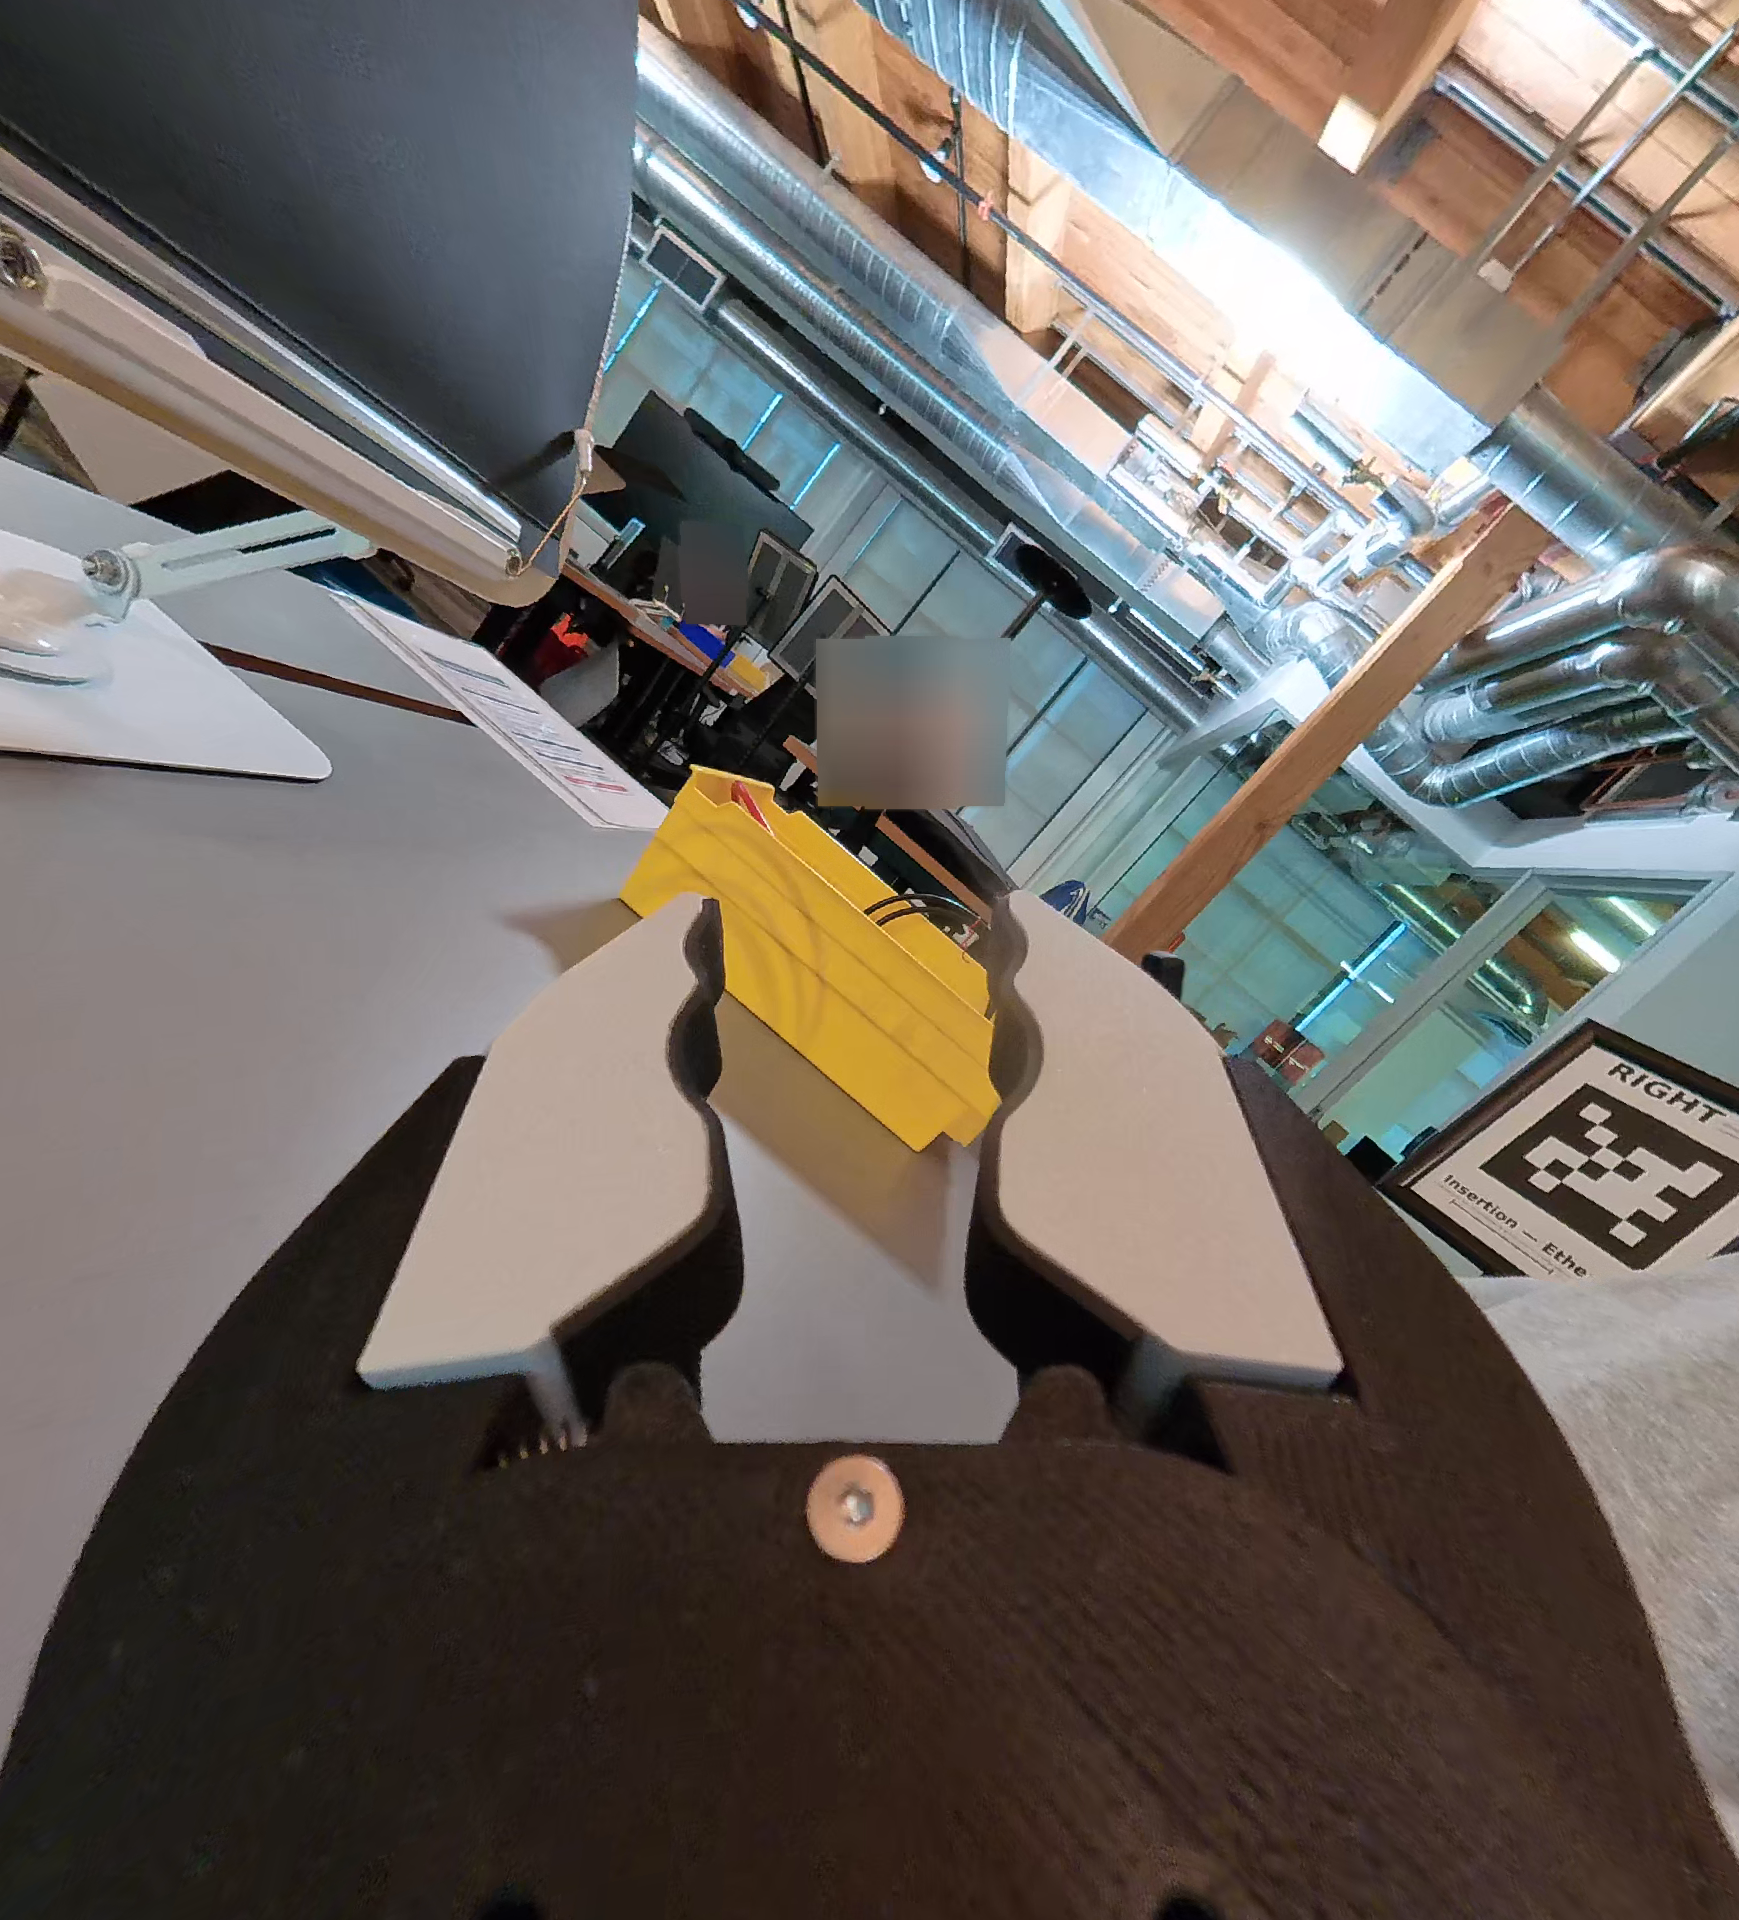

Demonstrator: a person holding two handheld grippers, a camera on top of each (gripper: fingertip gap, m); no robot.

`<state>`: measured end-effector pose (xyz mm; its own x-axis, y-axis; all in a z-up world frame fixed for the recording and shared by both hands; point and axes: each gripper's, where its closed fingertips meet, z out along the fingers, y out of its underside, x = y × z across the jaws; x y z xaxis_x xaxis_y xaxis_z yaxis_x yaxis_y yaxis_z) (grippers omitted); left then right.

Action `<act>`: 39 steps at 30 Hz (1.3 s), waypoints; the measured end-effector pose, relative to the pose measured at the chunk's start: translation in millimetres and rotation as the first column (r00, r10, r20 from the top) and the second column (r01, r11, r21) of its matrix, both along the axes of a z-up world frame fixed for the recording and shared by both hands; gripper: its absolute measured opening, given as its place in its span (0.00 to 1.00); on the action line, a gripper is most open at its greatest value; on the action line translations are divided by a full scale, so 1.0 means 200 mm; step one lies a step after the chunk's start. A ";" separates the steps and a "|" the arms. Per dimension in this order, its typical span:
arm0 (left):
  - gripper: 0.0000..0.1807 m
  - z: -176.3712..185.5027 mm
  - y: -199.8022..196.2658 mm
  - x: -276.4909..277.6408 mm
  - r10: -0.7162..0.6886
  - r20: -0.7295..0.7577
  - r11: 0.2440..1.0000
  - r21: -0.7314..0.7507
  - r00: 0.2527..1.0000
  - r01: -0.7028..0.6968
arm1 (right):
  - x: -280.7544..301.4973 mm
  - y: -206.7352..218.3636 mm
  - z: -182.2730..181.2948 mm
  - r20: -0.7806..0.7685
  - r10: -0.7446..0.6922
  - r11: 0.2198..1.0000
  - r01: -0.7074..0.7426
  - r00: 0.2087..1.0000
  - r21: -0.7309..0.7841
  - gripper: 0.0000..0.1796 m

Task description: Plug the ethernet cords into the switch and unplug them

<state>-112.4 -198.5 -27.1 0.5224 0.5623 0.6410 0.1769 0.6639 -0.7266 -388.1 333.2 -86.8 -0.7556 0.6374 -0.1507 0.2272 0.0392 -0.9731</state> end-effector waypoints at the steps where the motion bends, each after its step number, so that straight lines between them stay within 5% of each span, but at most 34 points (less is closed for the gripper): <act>1: 0.27 0.00 0.00 0.00 -0.001 0.002 1.000 0.000 1.000 0.001 | 0.01 -0.04 -0.05 0.034 0.046 0.999 -0.047 0.998 0.024 0.05; 5: 0.27 -0.01 0.00 0.00 -0.003 0.009 1.000 -0.006 1.000 0.003 | 0.02 -0.12 -0.10 0.038 0.089 0.992 -0.092 0.995 0.084 0.00; 12: 0.28 -0.03 -0.01 -0.01 -0.001 0.015 1.000 0.008 1.000 0.001 | 0.05 -0.10 0.00 0.005 0.104 0.994 -0.104 0.995 0.018 0.08; 28: 0.28 -0.07 0.05 -0.03 -0.016 0.052 0.998 -0.052 0.999 0.018 | 0.07 -0.17 0.01 -0.017 0.110 0.991 -0.109 0.994 0.075 0.05; 32: 0.28 -0.07 0.05 -0.03 -0.019 0.052 0.999 -0.042 0.998 0.021 | 0.06 -0.21 -0.02 -0.027 0.066 0.984 -0.061 0.997 0.167 0.05; 36: 0.28 -0.07 0.05 -0.04 -0.022 0.054 0.999 -0.038 0.998 0.024 | 0.02 -0.26 -0.21 0.014 -0.026 0.894 0.017 1.000 0.449 0.06; 39: 0.28 -0.08 0.06 -0.04 -0.026 0.057 0.999 -0.037 0.998 0.028 | -0.04 -0.30 -0.22 0.008 -0.116 0.882 0.099 0.993 0.461 0.04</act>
